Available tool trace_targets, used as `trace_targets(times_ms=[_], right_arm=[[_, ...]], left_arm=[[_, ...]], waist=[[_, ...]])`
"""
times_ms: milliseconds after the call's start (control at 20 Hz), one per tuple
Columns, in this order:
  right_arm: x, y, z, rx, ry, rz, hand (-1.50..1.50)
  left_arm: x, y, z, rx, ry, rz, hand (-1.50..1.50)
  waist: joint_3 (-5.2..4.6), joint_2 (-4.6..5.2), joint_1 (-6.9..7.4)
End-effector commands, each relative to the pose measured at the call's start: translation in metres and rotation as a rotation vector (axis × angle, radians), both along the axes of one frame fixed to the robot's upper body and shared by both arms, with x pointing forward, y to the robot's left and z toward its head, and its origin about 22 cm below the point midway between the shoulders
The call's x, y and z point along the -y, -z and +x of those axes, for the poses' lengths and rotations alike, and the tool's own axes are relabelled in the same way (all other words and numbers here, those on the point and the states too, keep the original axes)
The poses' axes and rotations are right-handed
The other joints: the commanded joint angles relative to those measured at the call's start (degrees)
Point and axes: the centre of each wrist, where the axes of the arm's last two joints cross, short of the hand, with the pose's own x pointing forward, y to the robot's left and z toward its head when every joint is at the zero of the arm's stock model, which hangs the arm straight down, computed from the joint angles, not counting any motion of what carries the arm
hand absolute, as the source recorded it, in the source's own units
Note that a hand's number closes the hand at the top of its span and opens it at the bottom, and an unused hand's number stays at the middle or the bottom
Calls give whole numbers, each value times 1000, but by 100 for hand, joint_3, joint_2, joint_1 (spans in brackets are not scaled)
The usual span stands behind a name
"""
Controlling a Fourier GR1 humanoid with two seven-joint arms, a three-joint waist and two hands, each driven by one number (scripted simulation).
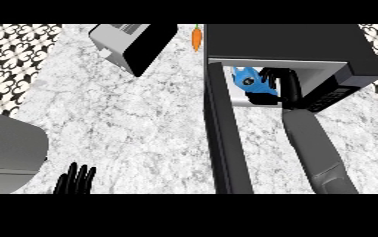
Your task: Pick up the milk, place it into the microwave and close the microwave
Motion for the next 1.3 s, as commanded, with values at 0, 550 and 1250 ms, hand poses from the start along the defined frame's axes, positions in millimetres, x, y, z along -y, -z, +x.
trace_targets(times_ms=[0, 550, 1250], right_arm=[[6, -12, 19, -12, 46, -77, 150], [30, -40, 38, 62, 314, -236, 150], [12, -24, 34, -11, 219, -349, -150]], left_arm=[[-7, -14, 8, 1, 28, -3, -150], [-16, 9, 10, -17, 1, 124, -150], [-5, 6, 22, -7, 43, 161, -150]], waist=[[4, 52, 83], [17, 185, 349], [24, 231, 434]])
